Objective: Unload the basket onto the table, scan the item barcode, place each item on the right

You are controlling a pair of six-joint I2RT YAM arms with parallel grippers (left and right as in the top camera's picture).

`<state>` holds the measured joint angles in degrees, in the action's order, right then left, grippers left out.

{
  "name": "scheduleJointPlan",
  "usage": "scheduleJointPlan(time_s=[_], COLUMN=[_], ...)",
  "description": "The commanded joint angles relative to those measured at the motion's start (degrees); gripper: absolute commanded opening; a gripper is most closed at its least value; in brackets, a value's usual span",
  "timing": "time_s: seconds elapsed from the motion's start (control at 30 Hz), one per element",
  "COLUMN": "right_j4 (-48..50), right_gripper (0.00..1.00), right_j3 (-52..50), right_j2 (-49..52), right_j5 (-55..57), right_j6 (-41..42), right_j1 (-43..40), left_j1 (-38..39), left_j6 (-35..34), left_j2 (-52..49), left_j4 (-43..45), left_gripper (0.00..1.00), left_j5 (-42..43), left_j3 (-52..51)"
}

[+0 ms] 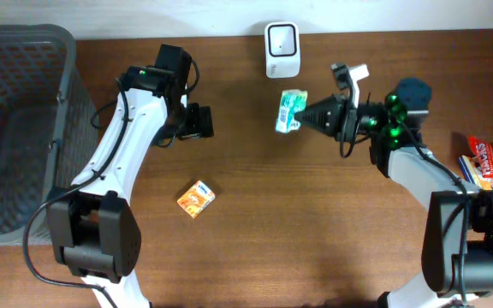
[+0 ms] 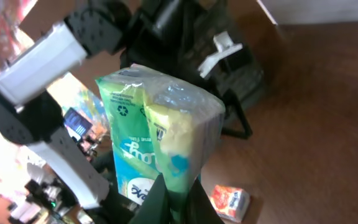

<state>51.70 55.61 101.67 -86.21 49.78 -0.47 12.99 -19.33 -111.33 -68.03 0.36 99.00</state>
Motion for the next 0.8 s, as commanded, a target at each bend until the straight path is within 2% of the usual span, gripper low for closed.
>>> scheduleJointPlan(time_s=[0.0,0.2,0.3,0.4,0.43,0.47,0.5,0.53,0.6,0.63,0.7,0.73,0.77], right_j4=[0.83,0.83,0.20,-0.11,-3.52,-8.44,-17.86,-37.90,-64.04,-77.37,-85.40,-87.36,-86.47], right_gripper=[0.04,0.04,0.04,0.04,0.04,0.04,0.04,0.04,0.04,0.04,0.04,0.04,0.04], right_j3=[1.64,1.64,1.92,5.31,7.30,9.07,11.78,17.29,26.38,32.76,38.40,41.24,41.83], right_j2=[-0.66,-0.66,-0.66,-0.66,-0.66,-0.66,-0.66,-0.66,-0.66,-0.66,-0.66,-0.66,-0.66], right_j5=[2.29,2.86,13.03,21.09,24.63,26.43,28.68,34.99,49.20,62.86,79.43,91.21,98.49], right_j6=[9.79,11.19,19.85,20.81,19.06,15.89,10.62,0.20,-13.92,-20.46,-24.37,-27.56,-30.40], right_j1=[-0.42,-0.42,-0.42,-0.28,-0.31,-0.31,-0.26,0.13,1.90,4.37,8.09,11.56,13.99], left_j1=[-0.04,-0.04,-0.04,-0.04,-0.04,-0.04,-0.04,-0.04,-0.04,-0.04,-0.04,-0.04,-0.04], left_j6=[-0.57,-0.59,-0.59,-0.57,-0.57,-0.57,-0.57,-0.57,-0.57,-0.59,-0.59,-0.59,-0.59], left_j2=[0.55,0.55,0.55,0.55,0.55,0.55,0.55,0.55,0.55,0.55,0.55,0.55,0.55], left_j4=[0.52,1.64,1.75,1.77,1.81,1.92,2.08,2.43,2.71,2.95,3.74,4.42,4.59], left_gripper=[0.99,0.99,0.99,0.99,0.99,0.99,0.99,0.99,0.99,0.99,0.99,0.99,0.99], left_j5=[-0.59,-0.15,-0.15,-0.15,-0.15,-0.15,-0.15,-0.15,-0.15,-0.15,-0.15,-0.13,-0.15], left_j3=[-1.42,-3.34,-3.34,-3.34,-3.34,-3.34,-3.34,-3.34,-3.34,-3.34,-3.34,-3.34,-3.34])
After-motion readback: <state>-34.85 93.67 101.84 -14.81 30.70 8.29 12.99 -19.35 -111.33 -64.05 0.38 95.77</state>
